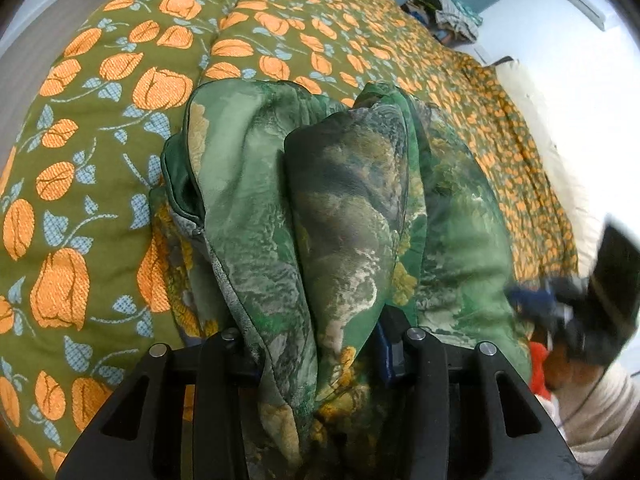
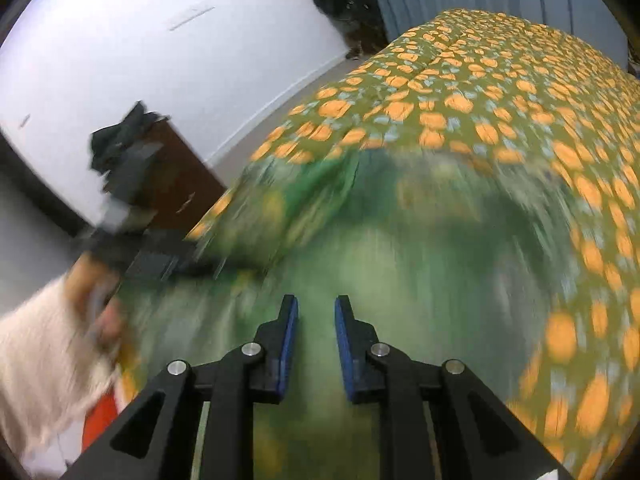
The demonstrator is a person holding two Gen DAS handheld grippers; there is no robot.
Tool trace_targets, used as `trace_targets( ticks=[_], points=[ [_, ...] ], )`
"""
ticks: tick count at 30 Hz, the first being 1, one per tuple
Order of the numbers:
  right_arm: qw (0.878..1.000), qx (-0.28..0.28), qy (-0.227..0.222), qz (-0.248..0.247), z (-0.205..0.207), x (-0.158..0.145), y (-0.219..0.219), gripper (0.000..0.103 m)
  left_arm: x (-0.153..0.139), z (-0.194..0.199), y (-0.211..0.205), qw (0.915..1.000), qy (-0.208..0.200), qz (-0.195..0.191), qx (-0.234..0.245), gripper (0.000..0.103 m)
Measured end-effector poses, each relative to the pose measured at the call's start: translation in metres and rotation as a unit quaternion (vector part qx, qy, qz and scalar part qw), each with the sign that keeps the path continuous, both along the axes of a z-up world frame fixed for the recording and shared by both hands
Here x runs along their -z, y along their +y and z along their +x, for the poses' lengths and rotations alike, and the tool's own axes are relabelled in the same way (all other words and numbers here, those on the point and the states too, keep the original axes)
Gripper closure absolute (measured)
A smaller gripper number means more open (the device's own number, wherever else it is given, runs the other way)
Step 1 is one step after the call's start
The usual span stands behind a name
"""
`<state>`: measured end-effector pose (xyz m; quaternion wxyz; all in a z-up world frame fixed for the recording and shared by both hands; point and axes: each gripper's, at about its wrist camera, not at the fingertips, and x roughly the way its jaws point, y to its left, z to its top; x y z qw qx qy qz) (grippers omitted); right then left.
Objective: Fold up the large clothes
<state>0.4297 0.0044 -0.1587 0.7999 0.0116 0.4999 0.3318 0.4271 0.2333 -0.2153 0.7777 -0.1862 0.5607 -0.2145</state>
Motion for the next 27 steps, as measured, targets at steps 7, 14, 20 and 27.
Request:
trace_targets(
  ticks=[7,14,20,27],
  points=[
    [0.999,0.009,-0.013,-0.037,-0.068,0.019,-0.027,0.085,0.003,-0.001,-0.002,1.0000,0.000,-0.001,0.001,0.058],
    [0.997,-0.004,-0.013,-0.072,-0.057,0.062,-0.007,0.085,0.007,-0.006,-0.001,0.9998,-0.005,-0.003,-0.017,0.057],
    [0.992,0.017,-0.068,-0.106,-0.079,0.025,0.000,0.078,-0.016,-0.014,0.002,0.9986,-0.023,-0.020,-0.044,0.031],
    [0.989,0.075,-0.107,-0.075,-0.103,-0.041,-0.025,0.030,-0.060,-0.051,0.043,0.9879,-0.062,-0.010,-0.142,0.004]
  ],
)
